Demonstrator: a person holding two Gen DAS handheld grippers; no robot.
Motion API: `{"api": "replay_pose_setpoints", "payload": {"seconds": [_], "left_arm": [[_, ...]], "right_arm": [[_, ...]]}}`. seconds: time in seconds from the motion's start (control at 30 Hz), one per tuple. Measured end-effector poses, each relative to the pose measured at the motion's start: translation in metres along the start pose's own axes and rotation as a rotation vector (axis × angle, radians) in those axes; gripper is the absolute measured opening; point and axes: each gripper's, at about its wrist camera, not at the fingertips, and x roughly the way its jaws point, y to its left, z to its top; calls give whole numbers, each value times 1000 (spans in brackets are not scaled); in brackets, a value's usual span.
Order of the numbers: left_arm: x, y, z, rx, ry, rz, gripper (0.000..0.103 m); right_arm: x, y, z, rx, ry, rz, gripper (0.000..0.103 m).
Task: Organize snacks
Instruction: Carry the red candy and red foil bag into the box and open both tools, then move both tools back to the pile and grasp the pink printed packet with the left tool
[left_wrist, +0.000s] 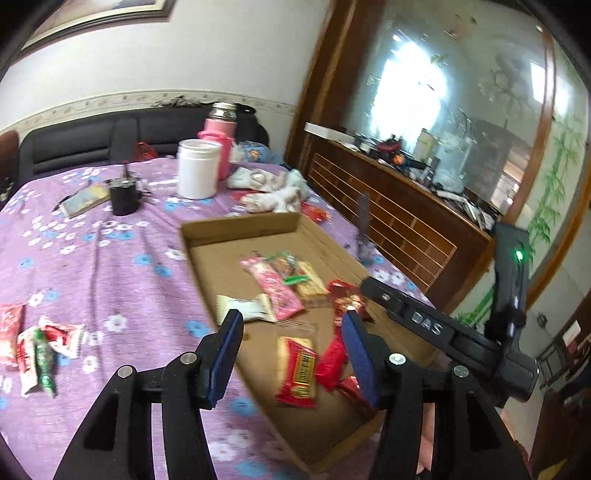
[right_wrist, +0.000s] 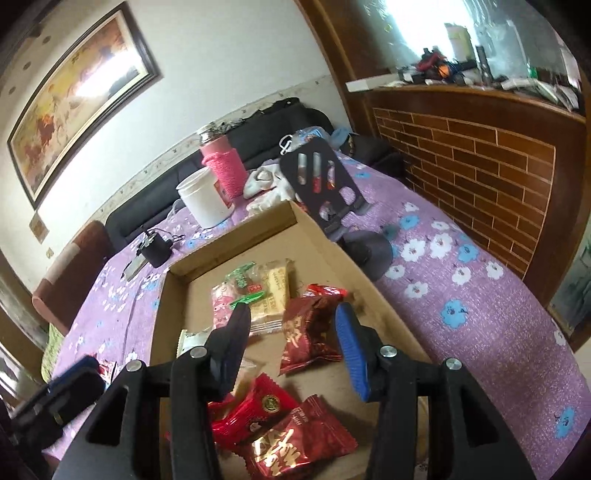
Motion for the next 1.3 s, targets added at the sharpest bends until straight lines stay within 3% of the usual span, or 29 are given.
{"api": "replay_pose_setpoints", "payload": {"seconds": [0.27, 0.4, 0.67, 0.83, 0.97, 1.13, 1.3], "left_arm": [[-29, 52, 9, -89, -45, 102, 58], [-52, 85, 11, -148, -80, 159, 59], [-88, 153, 8, -266, -115, 285, 59], [-105, 195, 0, -359, -123, 335, 59], [-112, 233, -7, -436, -92, 403, 59], [-102, 275, -14, -493, -2, 461, 59], [-67, 288, -17, -482, 95, 456, 59]], "right_arm": [[-1, 22, -3, -107, -15, 1, 51], [-4, 44, -5, -174, 19, 4, 51], [-13, 139, -16, -331, 153, 215, 51], [12, 204, -27, -337, 265, 335, 52], [51, 243, -48, -344, 339, 352, 52], [84, 250, -80, -345, 382, 407, 52], [74, 245, -78, -400, 317, 402, 52]]}}
